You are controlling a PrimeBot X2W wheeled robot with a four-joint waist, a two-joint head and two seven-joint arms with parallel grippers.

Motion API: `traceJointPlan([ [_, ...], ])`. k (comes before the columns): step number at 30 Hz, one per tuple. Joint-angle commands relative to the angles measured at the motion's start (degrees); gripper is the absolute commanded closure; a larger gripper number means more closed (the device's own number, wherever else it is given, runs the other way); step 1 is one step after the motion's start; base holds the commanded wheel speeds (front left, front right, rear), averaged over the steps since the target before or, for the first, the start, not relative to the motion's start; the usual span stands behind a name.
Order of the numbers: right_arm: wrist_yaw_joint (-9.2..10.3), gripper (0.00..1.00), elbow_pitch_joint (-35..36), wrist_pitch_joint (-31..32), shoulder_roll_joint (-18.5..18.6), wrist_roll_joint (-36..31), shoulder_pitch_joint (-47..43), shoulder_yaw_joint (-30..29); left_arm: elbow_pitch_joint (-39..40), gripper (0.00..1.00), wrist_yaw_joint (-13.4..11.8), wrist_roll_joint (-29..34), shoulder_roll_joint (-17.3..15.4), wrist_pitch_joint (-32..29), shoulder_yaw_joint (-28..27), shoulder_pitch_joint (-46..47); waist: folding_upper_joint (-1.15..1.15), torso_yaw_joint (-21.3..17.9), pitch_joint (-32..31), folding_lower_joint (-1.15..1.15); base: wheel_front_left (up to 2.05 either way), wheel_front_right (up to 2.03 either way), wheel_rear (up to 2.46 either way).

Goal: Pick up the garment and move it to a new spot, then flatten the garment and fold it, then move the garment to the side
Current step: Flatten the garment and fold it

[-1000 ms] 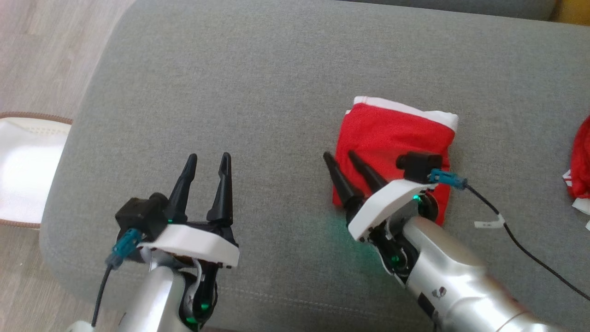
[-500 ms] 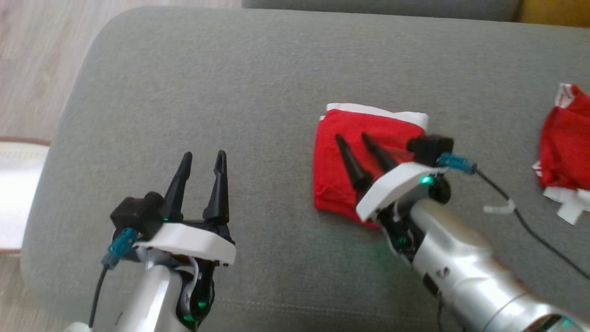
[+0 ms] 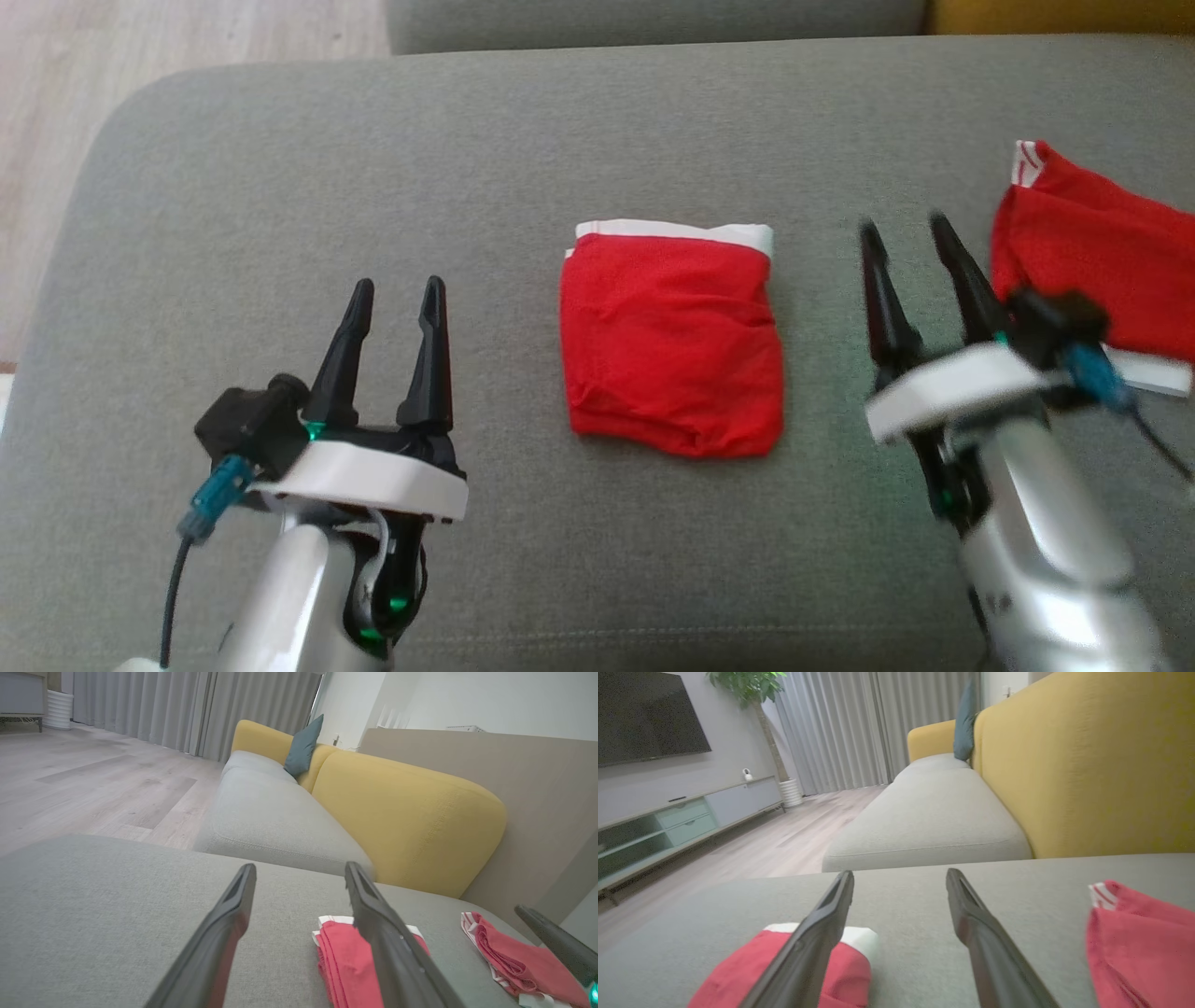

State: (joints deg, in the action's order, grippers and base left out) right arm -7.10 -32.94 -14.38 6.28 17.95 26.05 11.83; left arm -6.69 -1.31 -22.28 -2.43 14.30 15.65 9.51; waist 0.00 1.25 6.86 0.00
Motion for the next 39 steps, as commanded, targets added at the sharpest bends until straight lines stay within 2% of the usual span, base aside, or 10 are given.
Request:
traceJointPlan([
  [1, -0.39, 0.0, 4.14, -0.61, -1.47, -2.91, -1.17, -1.37, 2.42, 0.0, 0.18, 0.37, -0.44, 0.7, -2.11, 2.28, 0.0, -0.78, -0.2, 0.0, 0.0, 0.0, 0.0],
  [4, -0.39, 0.0, 8.73, -0.61, -2.68, -7.38, -5.63, -5.29, 2.74, 0.0, 0.23, 0.44, -0.44, 0.7, -2.25, 2.27, 0.0, -1.74, -0.18, 0.0, 0.0, 0.0, 0.0],
  [5, -0.39, 0.0, 8.73, -0.61, -2.68, -7.38, -5.63, -5.29, 2.74, 0.0, 0.23, 0.44, -0.44, 0.7, -2.25, 2.27, 0.0, -1.74, -0.18, 0.0, 0.0, 0.0, 0.0],
  [8, -0.39, 0.0, 13.86, -0.62, -3.3, -12.75, -10.05, -7.76, 3.05, 0.0, 0.66, 0.97, -0.44, 0.7, -2.41, 2.2, 0.0, -2.68, -0.07, 0.0, 0.0, 0.0, 0.0],
  [17, -0.39, 0.0, 18.4, -0.53, -3.39, -10.13, -13.89, -7.67, 3.63, 0.0, 1.34, 1.08, -0.44, 0.7, -2.69, 1.42, 0.0, -3.8, 0.35, 0.0, 0.0, 0.0, 0.0],
  [24, -0.39, 0.0, 19.59, -0.28, -3.39, -10.55, -13.36, -8.08, 3.63, 0.0, 1.58, 0.99, -0.44, 0.7, -1.99, 1.93, 0.0, -2.61, 1.89, 0.0, 0.0, 0.0, 0.0],
  [25, -0.39, 0.84, 19.81, -0.24, -3.39, -10.8, -13.02, -7.74, 3.59, 0.0, 1.63, 0.94, -0.44, 0.7, -1.78, 2.11, 0.0, -2.2, 2.31, 0.0, 0.0, 0.0, 0.0],
  [26, -0.39, 1.0, 20.02, -0.21, -3.39, -11.13, -12.6, -7.3, 3.54, 0.0, 1.66, 0.88, -0.44, 0.7, -1.55, 2.3, 0.0, -1.73, 2.77, 0.0, 0.0, 0.0, 0.0],
  [33, -0.39, 1.0, 19.18, 0.81, -3.4, -12.63, -8.24, -2.53, 3.26, 0.0, 1.73, 0.3, -0.44, 0.7, -0.07, 3.91, 0.0, 2.65, 6.57, 0.0, 0.0, 0.0, 0.0],
  [39, -0.39, 1.0, 12.56, 1.99, -3.4, -13.55, -3.29, 0.81, 3.01, 0.0, 1.63, -0.46, -0.44, 0.7, 1.03, 5.29, 0.0, 6.81, 9.56, 0.0, 0.0, 0.0, 0.0],
])
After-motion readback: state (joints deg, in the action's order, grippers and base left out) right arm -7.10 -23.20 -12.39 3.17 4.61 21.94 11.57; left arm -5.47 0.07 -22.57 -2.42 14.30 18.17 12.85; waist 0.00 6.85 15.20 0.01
